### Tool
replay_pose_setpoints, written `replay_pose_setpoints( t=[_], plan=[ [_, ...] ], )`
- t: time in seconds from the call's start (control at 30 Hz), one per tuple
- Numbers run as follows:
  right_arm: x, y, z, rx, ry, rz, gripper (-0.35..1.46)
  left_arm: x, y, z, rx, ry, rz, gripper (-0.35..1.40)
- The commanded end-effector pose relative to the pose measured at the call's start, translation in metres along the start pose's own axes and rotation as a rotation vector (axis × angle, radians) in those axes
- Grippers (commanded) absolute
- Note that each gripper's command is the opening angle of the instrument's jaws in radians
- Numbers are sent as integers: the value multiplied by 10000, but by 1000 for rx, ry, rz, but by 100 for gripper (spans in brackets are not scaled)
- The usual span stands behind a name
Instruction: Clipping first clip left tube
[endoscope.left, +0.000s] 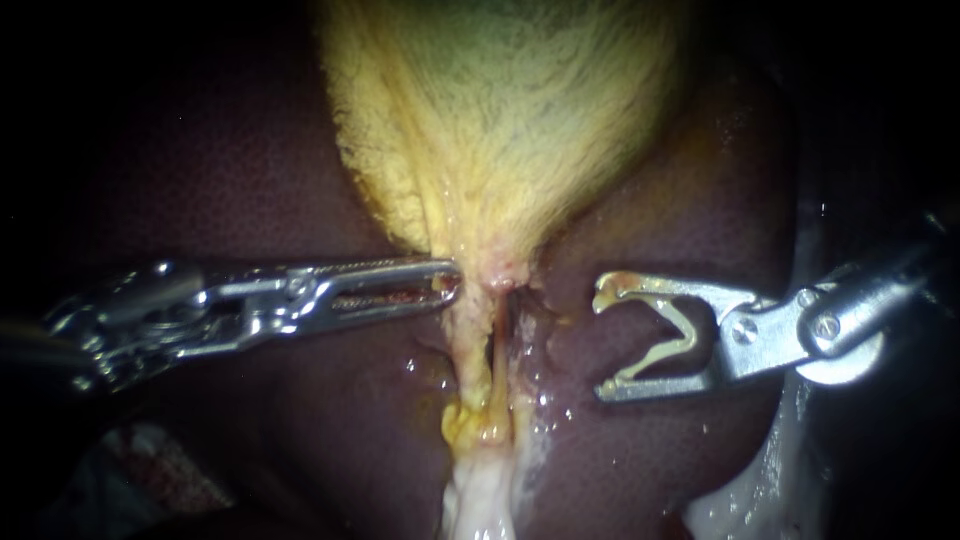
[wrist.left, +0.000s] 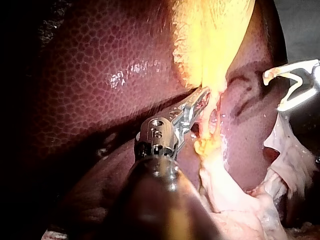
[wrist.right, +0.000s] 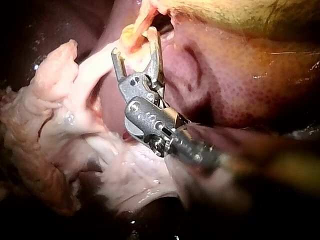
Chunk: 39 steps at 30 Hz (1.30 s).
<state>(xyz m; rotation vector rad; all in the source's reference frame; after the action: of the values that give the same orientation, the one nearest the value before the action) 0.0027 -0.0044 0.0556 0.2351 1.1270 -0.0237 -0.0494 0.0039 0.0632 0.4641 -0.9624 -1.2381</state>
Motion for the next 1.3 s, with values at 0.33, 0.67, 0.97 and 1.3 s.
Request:
replay_pose_setpoints(
  t=[0.33, 0.67, 0.97, 1.3],
  plan=[
    [-13, -27, 64, 35, 15, 36, 60, -18, 14, -62, -15, -4, -6, -35],
    [-29, -40, 137, 80, 26, 80, 59, -37, 12, -84, -30, -16, -19, -35],
    [-52, -18, 168, 73, 23, 82, 59, -36, 6, -85, -33, -17, -20, -35],
    [-85, -3, 169, 61, -42, 76, 58, -36, 4, -86, -34, -18, -21, -35]
  ],
)
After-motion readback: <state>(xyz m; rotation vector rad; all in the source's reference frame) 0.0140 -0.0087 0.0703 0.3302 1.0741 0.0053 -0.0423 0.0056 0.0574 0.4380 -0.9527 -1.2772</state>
